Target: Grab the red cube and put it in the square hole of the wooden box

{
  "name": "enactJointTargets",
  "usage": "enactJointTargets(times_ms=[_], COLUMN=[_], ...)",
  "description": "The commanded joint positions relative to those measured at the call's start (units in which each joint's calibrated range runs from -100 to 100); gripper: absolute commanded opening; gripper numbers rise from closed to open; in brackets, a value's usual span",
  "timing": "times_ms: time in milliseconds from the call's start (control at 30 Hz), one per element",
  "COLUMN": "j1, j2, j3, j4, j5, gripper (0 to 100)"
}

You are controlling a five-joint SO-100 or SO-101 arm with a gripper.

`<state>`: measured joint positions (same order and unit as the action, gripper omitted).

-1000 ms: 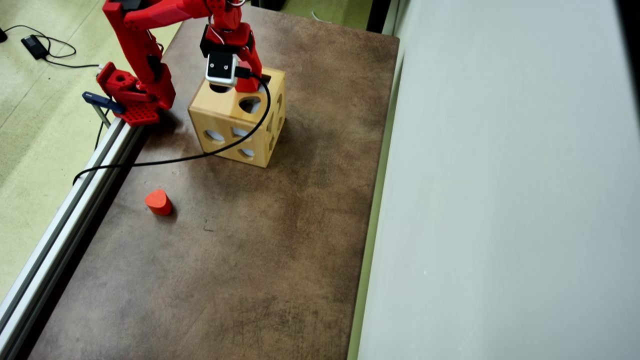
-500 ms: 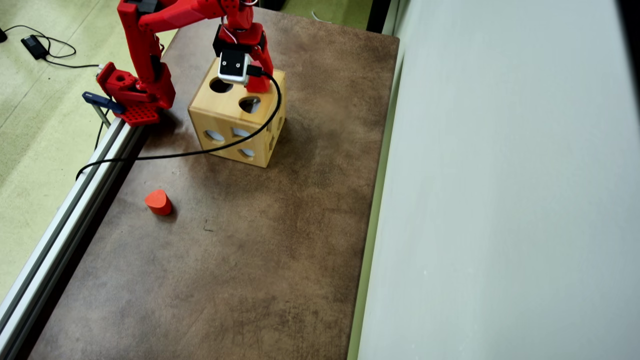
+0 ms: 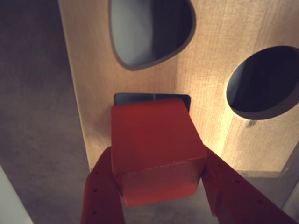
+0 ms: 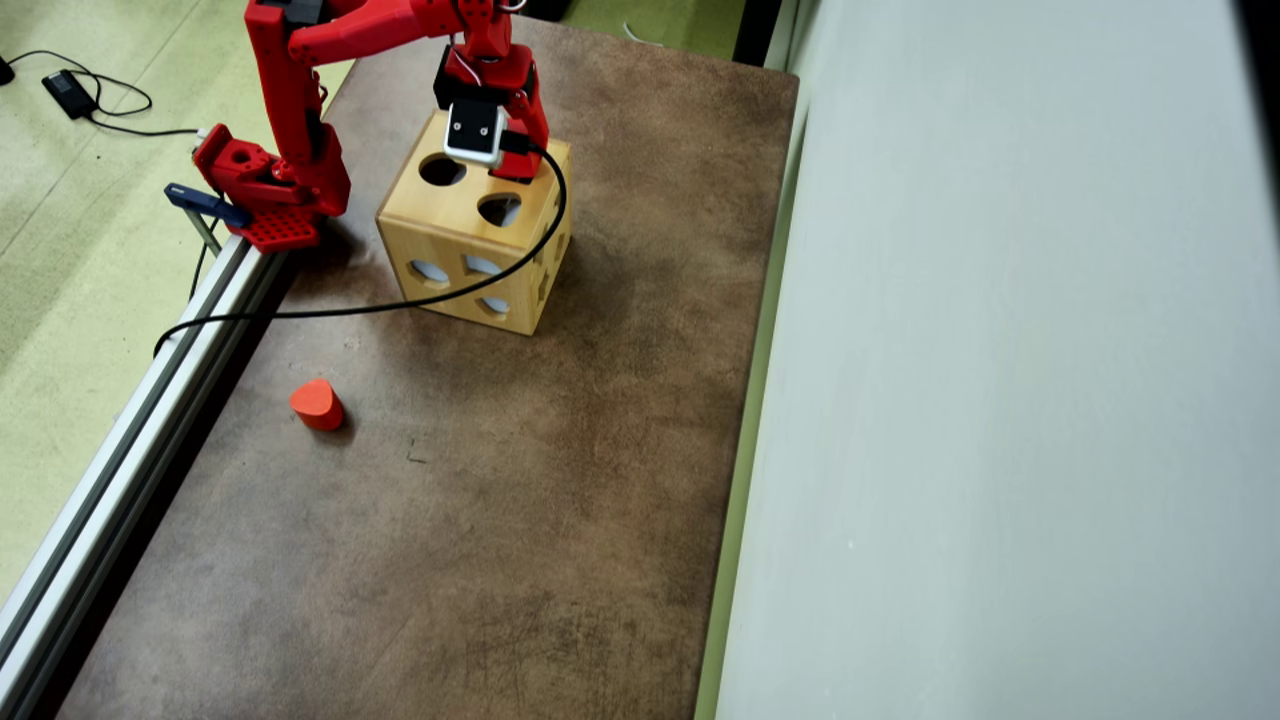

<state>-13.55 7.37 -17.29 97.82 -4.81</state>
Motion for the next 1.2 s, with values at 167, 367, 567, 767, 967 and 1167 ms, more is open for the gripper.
enactJointTargets(times_ms=[167, 367, 567, 767, 967, 1167], j1=[1.9, 1.9, 1.6, 0.9, 0.9, 0.5], j2=[-5.2, -5.5, -5.5, -4.6, -4.5, -4.4], j3=[-0.2, -0.2, -0.1, -0.2, -0.2, -0.2], j4=[0.4, 0.4, 0.4, 0.3, 0.3, 0.2], j5=[-1.8, -1.8, -1.8, -1.9, -3.0, -4.5], gripper=[2, 2, 2, 2, 2, 2])
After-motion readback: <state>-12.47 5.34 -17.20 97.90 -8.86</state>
